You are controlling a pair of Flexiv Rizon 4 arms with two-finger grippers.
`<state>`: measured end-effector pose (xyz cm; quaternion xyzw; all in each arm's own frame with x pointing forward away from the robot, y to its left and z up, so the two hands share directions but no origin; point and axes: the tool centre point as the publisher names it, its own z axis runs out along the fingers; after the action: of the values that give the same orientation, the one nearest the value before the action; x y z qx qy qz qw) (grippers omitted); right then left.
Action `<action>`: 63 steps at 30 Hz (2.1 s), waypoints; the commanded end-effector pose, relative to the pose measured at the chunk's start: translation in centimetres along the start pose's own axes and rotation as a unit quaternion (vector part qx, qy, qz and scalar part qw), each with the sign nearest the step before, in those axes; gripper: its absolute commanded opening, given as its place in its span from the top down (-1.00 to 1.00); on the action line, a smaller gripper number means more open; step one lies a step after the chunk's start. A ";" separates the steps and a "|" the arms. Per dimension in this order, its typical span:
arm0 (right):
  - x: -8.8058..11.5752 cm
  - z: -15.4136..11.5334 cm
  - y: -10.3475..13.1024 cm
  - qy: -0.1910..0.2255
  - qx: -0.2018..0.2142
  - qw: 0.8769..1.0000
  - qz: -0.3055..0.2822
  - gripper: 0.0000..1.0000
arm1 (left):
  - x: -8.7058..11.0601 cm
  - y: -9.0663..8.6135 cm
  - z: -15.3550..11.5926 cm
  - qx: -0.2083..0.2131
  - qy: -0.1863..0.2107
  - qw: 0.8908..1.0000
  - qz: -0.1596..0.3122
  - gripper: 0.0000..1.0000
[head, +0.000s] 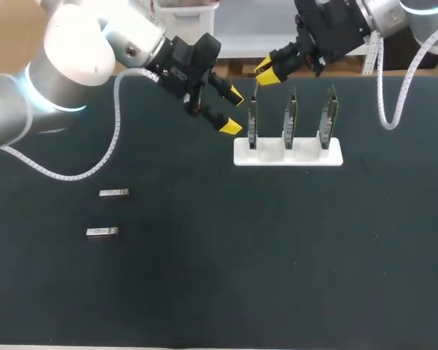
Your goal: Pick up the optical module with the left hand, and insert it into the network port with the right hand.
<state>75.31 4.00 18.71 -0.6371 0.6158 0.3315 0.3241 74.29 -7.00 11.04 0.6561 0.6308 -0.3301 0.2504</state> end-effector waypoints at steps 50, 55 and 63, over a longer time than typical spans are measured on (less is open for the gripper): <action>0.9 1.4 -1.6 0.036 0.009 0.999 -0.035 1.00 | 0.0 0.1 0.0 0.001 0.002 1.000 0.000 -1.00; 0.7 1.4 -1.4 0.039 0.009 0.998 -0.042 1.00 | 0.0 0.1 0.0 0.001 0.002 1.000 0.000 -1.00; 1.3 1.6 -1.3 0.050 0.004 0.998 -0.039 1.00 | 0.0 0.1 0.0 0.001 0.002 1.000 0.000 -1.00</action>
<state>76.74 4.63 16.75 -0.6757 0.6058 0.2860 0.3076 74.29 -6.99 11.03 0.6560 0.6308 -0.3302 0.2505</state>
